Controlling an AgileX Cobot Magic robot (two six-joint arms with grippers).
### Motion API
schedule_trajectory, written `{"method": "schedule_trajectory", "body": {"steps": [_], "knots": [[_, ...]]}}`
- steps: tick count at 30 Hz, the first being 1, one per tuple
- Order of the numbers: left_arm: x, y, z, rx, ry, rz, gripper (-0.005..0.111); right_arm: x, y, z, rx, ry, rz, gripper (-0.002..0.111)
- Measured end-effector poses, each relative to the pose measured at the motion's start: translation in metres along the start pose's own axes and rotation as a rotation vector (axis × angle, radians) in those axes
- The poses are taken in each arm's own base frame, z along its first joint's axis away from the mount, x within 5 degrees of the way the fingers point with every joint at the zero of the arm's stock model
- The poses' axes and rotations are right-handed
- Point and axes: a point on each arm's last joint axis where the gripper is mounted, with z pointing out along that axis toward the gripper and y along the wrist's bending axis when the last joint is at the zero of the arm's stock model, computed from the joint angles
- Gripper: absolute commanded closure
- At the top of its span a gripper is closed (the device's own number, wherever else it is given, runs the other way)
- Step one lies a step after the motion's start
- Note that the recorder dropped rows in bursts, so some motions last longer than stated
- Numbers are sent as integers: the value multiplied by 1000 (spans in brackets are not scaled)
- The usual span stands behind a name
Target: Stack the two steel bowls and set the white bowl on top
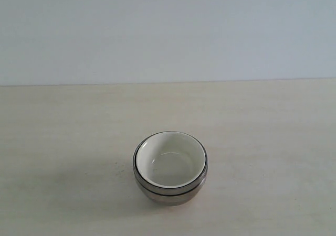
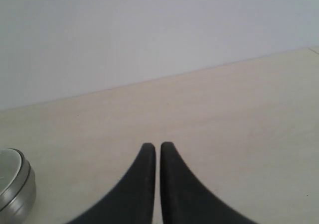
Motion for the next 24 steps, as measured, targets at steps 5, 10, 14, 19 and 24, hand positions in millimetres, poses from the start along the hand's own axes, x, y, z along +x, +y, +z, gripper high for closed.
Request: {"method": "schedule_trajectory", "body": {"steps": [5,10,14,19,24], "knots": [[0,0,0,0,0,0,103,4,-1,0,12,42,-86,108],[0,0,0,0,0,0,103,15,-4,-1,33,161,-132,108],[0,0,0,0,0,0,103,15,-4,-1,28,162,-200,108],[0,0,0,0,0,0,103,15,-4,-1,27,162,-222,108],[0,0,0,0,0,0,103,16,-4,-1,28,164,-222,108]]}}
